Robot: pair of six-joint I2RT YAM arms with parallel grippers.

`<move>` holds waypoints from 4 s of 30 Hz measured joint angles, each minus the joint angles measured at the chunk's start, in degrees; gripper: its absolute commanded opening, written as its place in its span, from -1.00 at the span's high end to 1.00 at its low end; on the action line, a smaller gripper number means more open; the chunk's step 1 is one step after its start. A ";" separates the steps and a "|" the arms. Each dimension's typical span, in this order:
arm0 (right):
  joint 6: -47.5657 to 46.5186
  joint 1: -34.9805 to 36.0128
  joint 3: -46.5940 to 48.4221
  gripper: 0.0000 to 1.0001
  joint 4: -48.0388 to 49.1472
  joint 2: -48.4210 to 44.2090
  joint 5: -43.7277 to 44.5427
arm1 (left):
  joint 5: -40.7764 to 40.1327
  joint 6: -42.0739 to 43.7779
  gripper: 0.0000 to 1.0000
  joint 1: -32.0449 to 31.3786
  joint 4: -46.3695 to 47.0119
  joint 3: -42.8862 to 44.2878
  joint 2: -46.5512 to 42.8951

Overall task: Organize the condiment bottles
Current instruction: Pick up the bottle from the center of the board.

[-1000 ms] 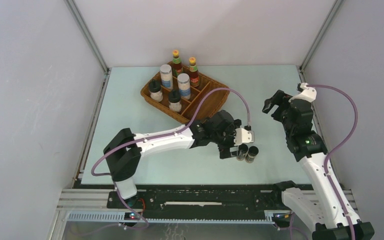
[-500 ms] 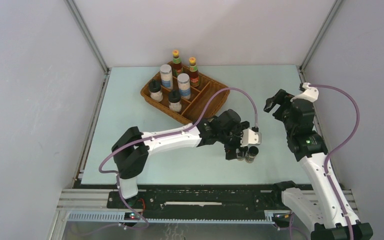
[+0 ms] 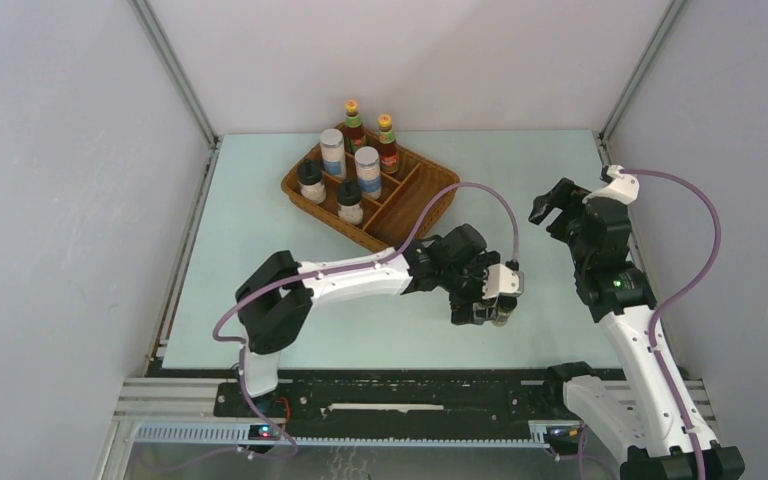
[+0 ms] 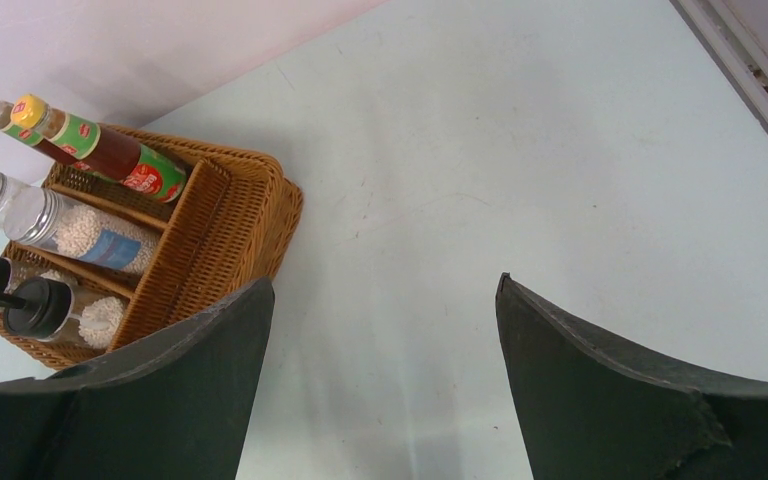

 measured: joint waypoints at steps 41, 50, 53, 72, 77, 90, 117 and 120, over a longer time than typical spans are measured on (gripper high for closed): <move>0.00 -0.85 0.00 -0.78 0.00 0.00 -0.24 | 0.02 -2.21 -0.38 -0.02 -3.82 8.15 5.81; 0.00 -0.85 0.00 -0.79 0.02 0.00 -0.24 | -0.15 -3.02 -0.07 -0.02 -4.26 9.22 6.67; 0.00 -0.85 0.00 -0.79 0.00 0.00 -0.24 | -0.20 -3.39 -0.01 0.00 -4.37 9.38 6.84; 0.00 -0.85 0.00 -0.78 0.00 0.00 -0.46 | -2.29 -5.64 0.99 -0.09 -5.18 10.23 7.19; 0.02 -0.85 0.00 -0.78 0.02 0.00 -0.48 | -3.39 -7.15 1.00 -0.15 -7.32 12.55 8.28; 0.04 -0.85 0.00 -0.78 0.00 0.00 -0.48 | -5.73 -9.05 0.99 -0.17 -8.15 12.85 8.24; 0.04 0.09 0.00 -0.77 0.02 -0.22 -0.50 | -16.70 -9.49 1.00 5.22 -17.03 12.52 -5.29; 0.04 0.26 0.00 -0.77 0.04 -0.22 -0.50 | -17.07 -9.51 1.00 8.94 -16.63 11.30 -8.70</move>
